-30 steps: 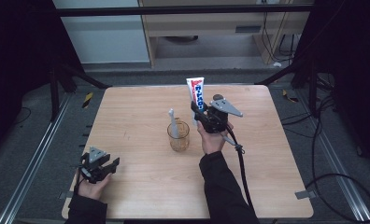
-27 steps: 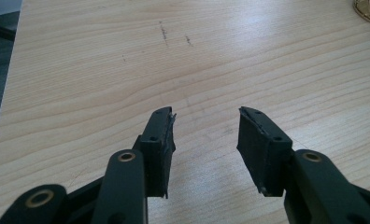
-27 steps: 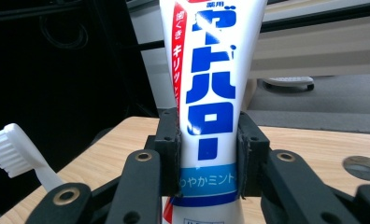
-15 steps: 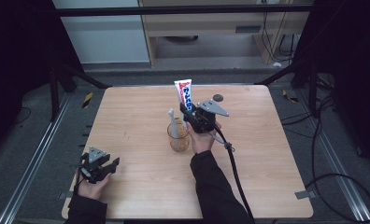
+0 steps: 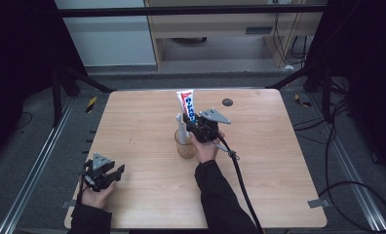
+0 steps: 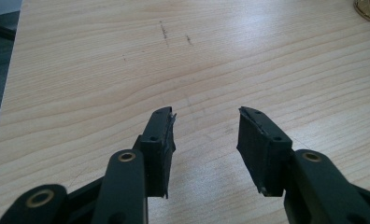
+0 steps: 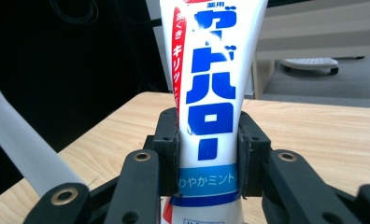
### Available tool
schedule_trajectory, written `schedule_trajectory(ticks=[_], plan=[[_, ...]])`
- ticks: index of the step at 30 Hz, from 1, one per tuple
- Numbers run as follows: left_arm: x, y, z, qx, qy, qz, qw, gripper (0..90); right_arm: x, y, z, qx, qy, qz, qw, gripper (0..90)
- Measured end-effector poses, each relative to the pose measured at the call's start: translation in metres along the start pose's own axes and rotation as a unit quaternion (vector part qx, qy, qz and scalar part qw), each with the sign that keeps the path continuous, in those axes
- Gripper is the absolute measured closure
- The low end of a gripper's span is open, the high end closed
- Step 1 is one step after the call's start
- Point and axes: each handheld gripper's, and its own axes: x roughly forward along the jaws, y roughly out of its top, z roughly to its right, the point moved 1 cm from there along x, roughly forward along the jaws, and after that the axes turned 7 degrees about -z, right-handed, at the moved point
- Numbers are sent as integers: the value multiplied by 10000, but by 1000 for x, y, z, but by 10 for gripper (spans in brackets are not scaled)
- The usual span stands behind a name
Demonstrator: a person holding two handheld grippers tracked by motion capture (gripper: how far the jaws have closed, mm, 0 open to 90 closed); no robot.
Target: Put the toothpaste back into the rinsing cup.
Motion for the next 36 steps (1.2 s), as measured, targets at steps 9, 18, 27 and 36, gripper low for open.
schedule_trajectory(ticks=[9, 18, 27, 36], plan=[[0, 0, 0, -4, 0, -3, 10000, 548, 7, -9, -1, -78, 21, -180, 9998, 660], [0, 0, 0, 2, 2, -10, 10000, 547, 10, -16, -1, -138, 72, -360, 9992, 646], [0, 0, 0, 6, 8, -7, 10000, 547, 9, -20, -2, -241, 119, -438, 9987, 627], [0, 0, 1, 12, 8, -16, 10000, 547, 1, -22, 0, -338, 152, -554, 9978, 594]])
